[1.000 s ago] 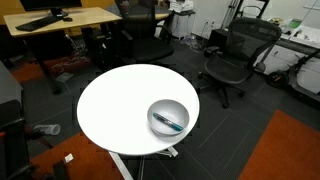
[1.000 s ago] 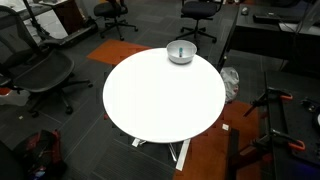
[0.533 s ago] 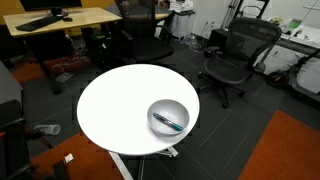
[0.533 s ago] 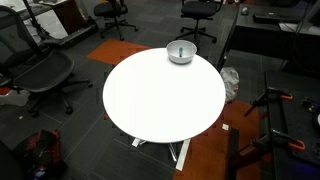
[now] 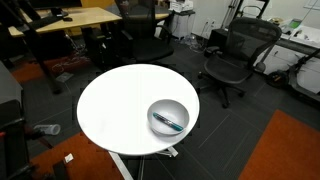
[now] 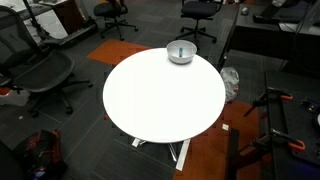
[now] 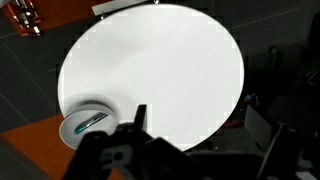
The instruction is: Remove the marker from the grey bowl
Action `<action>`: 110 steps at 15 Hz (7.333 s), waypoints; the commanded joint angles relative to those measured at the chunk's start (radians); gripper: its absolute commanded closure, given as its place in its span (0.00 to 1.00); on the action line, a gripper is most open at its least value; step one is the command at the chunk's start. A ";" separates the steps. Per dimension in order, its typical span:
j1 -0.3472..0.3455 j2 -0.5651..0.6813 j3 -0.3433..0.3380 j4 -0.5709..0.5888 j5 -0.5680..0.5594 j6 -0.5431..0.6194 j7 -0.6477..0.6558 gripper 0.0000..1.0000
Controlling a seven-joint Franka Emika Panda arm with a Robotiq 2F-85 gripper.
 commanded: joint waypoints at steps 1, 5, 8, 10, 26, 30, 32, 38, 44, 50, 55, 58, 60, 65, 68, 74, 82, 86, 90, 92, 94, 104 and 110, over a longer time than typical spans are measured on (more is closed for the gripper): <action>-0.059 0.163 0.014 0.089 0.009 0.103 0.116 0.00; -0.124 0.319 0.031 0.173 -0.003 0.221 0.283 0.00; -0.177 0.429 0.051 0.248 -0.042 0.259 0.428 0.00; -0.198 0.500 0.050 0.301 -0.065 0.269 0.517 0.00; -0.133 1.030 -0.175 0.679 -0.095 0.257 0.891 0.00; -0.110 1.134 -0.193 0.752 -0.072 0.237 0.903 0.00; -0.105 1.179 -0.200 0.786 -0.058 0.228 0.898 0.00; -0.118 1.297 -0.206 0.879 -0.009 0.227 0.873 0.00; -0.126 1.404 -0.212 0.970 0.008 0.219 0.858 0.00; -0.150 1.494 -0.206 1.050 0.021 0.190 0.837 0.00; -0.179 1.552 -0.192 1.099 0.042 0.171 0.797 0.00; -0.179 1.578 -0.199 1.123 0.042 0.170 0.770 0.00; -0.181 1.590 -0.199 1.136 0.043 0.167 0.761 0.25; -0.184 1.606 -0.200 1.161 0.046 0.158 0.745 0.57; -0.189 1.611 -0.198 1.170 0.051 0.157 0.736 0.79; -0.185 1.579 -0.189 1.136 0.066 0.181 0.723 0.95; -0.125 1.354 -0.216 0.965 0.027 0.258 0.623 0.95; -0.102 1.200 -0.218 0.839 0.008 0.292 0.529 0.95; -0.062 1.042 -0.213 0.670 -0.032 0.342 0.424 0.95; -0.040 0.968 -0.205 0.575 -0.053 0.378 0.383 0.95; -0.029 0.906 -0.188 0.481 -0.053 0.444 0.324 0.95; -0.036 0.807 -0.110 0.170 0.043 0.586 0.172 0.95; -0.053 0.914 -0.120 0.160 0.071 0.649 0.174 0.95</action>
